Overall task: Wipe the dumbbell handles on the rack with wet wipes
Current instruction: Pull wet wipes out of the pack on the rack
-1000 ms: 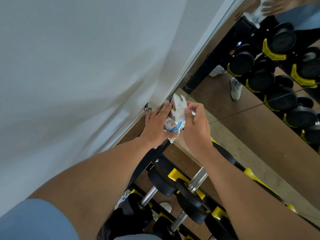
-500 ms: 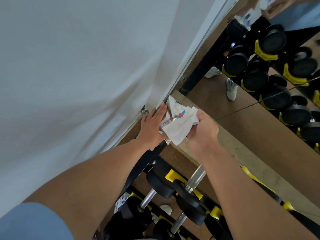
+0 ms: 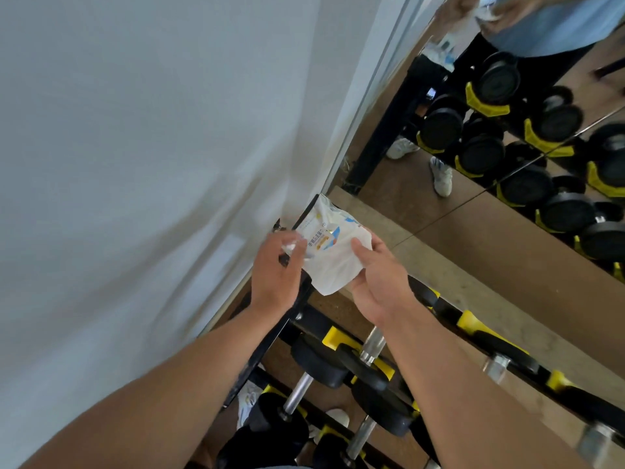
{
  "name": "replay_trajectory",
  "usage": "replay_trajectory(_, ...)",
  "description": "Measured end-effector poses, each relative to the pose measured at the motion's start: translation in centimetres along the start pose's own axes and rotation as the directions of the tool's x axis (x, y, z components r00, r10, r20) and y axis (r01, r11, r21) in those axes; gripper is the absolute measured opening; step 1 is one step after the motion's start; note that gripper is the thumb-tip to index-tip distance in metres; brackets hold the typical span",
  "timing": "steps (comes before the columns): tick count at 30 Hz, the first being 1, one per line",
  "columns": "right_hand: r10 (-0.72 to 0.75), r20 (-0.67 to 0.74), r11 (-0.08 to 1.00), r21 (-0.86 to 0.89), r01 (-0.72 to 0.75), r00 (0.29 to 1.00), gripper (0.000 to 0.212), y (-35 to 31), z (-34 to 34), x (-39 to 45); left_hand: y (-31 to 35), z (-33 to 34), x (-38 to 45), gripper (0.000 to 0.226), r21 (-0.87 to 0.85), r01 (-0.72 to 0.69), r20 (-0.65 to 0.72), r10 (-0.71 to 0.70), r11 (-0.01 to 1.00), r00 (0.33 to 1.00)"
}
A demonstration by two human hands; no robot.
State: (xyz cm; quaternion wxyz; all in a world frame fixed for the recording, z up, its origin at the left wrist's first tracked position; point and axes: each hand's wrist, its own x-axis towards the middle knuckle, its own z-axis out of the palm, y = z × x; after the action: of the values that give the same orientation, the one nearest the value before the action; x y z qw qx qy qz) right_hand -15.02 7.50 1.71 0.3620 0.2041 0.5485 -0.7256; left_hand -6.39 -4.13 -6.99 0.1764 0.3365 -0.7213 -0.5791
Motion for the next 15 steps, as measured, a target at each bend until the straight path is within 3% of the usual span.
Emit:
replay_trajectory(2, -0.003, 0.047, 1.000, -0.019, 0.004, 0.999, 0.028, 0.5, -0.1, -0.3, 2.1, 0.2, -2.0, 0.027, -0.183, 0.227, 0.250, -0.178, 0.957, 0.952)
replay_trajectory(4, -0.004, 0.055, 0.999, -0.052, 0.007, 0.998, 0.026, 0.8, 0.0, -0.7, 3.0, 0.6, -3.8, 0.028, -0.264, 0.341, 0.352, -0.239, 0.902, 0.905)
replay_trajectory(7, -0.111, -0.051, 0.978, -0.185, 0.100, 0.992, 0.028, 1.4, -0.3, -0.7, 3.0, 0.5, -5.5, 0.024, -0.393, 0.393, 0.211, -0.334, 0.831, 0.919)
replay_trajectory(9, -0.177, -0.106, 0.947, -0.289, 0.140, 0.979, 0.032, 1.8, -0.7, -0.8, 2.5, 0.2, -5.7, 0.023, -0.387, 0.397, 0.160, -0.363, 0.833, 0.918)
replay_trajectory(12, -0.193, -0.122, 0.907, -0.401, 0.129, 0.974, 0.032, 2.4, -1.4, -1.1, 1.9, -0.7, -5.4, 0.017, -0.413, 0.423, 0.144, -0.401, 0.807, 0.905)
replay_trajectory(15, -0.210, -0.069, 0.848, -0.510, 0.146, 0.975, 0.019, 3.0, -2.0, -1.5, 2.0, -1.4, -5.2, 0.016, -0.486, 0.457, 0.169, -0.433, 0.745, 0.886)
